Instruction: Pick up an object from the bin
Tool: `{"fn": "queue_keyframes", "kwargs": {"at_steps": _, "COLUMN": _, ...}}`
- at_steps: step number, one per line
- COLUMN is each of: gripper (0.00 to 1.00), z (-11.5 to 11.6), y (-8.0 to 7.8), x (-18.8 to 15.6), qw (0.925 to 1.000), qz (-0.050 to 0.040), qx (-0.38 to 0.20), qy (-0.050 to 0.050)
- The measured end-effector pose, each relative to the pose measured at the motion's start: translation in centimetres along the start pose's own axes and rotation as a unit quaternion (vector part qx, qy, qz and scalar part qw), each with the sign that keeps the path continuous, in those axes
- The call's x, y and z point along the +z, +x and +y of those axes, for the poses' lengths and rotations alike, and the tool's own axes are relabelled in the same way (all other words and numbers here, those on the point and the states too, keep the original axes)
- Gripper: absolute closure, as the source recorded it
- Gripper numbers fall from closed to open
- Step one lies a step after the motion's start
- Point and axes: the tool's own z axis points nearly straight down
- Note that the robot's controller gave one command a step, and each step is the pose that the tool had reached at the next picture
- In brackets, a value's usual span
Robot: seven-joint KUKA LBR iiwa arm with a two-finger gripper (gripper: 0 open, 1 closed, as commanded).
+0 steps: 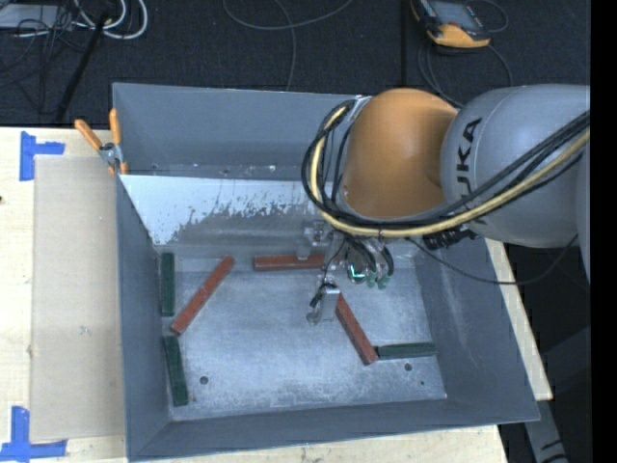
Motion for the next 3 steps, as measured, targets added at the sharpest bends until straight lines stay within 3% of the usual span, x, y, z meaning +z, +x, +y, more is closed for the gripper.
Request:
{"fn": "queue_keyframes", "kwargs": {"at_steps": 1, "gripper": 0.0, "z": -8.2, "y": 0.1, "x": 4.7, "qw": 0.9984, "qz": -0.0013, "qx": 0.057, "qy": 0.002}}
{"fn": "queue_keyframes", "kwargs": {"at_steps": 2, "gripper": 0.0, "z": -12.9, "y": 5.5, "x": 12.3, "qw": 0.9994, "qz": 0.0019, "qx": 0.036, "qy": 0.0}}
{"fn": "queue_keyframes", "kwargs": {"at_steps": 3, "gripper": 1.0, "z": -12.7, "y": 5.2, "x": 11.9, "qw": 0.9994, "qz": -0.0032, "qx": 0.035, "qy": 0.0}}
